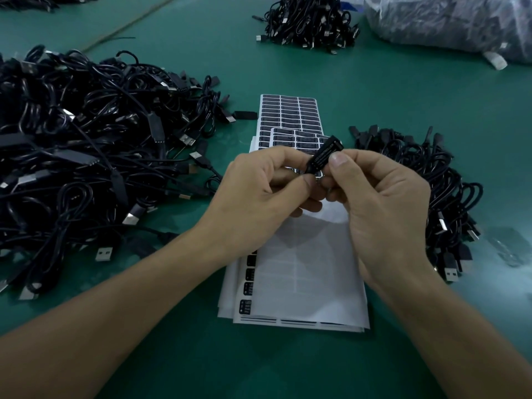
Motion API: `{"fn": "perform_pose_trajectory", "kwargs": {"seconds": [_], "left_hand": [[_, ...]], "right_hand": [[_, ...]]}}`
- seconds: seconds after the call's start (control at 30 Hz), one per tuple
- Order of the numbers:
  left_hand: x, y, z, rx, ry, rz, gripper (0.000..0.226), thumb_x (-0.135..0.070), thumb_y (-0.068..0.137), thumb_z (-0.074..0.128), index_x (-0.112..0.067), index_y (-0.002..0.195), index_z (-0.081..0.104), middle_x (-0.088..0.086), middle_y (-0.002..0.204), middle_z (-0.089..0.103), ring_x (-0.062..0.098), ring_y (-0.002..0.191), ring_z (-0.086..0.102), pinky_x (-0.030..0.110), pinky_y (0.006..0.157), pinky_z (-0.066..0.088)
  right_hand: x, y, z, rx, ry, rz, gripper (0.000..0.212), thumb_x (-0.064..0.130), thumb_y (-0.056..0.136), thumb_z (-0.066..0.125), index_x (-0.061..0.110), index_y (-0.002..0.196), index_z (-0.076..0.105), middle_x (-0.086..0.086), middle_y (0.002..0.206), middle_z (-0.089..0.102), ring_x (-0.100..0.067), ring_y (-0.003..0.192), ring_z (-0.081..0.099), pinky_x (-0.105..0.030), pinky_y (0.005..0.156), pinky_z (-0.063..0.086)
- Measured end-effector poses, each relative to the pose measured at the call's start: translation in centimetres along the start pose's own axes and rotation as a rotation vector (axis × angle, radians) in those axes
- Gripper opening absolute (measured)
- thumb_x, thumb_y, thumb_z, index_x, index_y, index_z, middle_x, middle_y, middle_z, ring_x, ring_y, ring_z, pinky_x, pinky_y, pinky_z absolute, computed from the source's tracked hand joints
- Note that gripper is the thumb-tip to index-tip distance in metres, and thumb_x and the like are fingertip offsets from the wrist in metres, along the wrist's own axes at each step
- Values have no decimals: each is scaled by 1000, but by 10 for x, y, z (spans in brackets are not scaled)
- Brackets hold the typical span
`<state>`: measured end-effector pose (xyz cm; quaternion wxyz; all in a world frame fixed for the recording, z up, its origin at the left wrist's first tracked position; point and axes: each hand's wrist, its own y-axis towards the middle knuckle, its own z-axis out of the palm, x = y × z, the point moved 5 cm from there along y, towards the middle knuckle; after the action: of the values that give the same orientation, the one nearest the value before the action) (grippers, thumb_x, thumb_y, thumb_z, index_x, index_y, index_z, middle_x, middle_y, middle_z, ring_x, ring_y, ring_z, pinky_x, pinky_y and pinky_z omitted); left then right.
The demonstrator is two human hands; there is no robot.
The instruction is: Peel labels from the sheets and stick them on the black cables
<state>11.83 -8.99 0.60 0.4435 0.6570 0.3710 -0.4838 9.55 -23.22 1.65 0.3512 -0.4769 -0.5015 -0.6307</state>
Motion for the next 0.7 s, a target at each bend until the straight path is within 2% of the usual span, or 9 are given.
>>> {"fn": "perform_pose_trajectory", "kwargs": {"seconds": [0.7], "left_hand": [[-3, 0, 0, -5, -79, -57, 8, -8, 96, 65, -10, 100, 70, 3, 84, 78, 17, 73, 76, 24, 65, 60]], "right_hand": [[-1, 0, 0, -5, -20, -38, 17, 8, 94, 66, 17, 81, 72, 6, 68, 71, -5, 63, 65, -17, 63, 53]]}}
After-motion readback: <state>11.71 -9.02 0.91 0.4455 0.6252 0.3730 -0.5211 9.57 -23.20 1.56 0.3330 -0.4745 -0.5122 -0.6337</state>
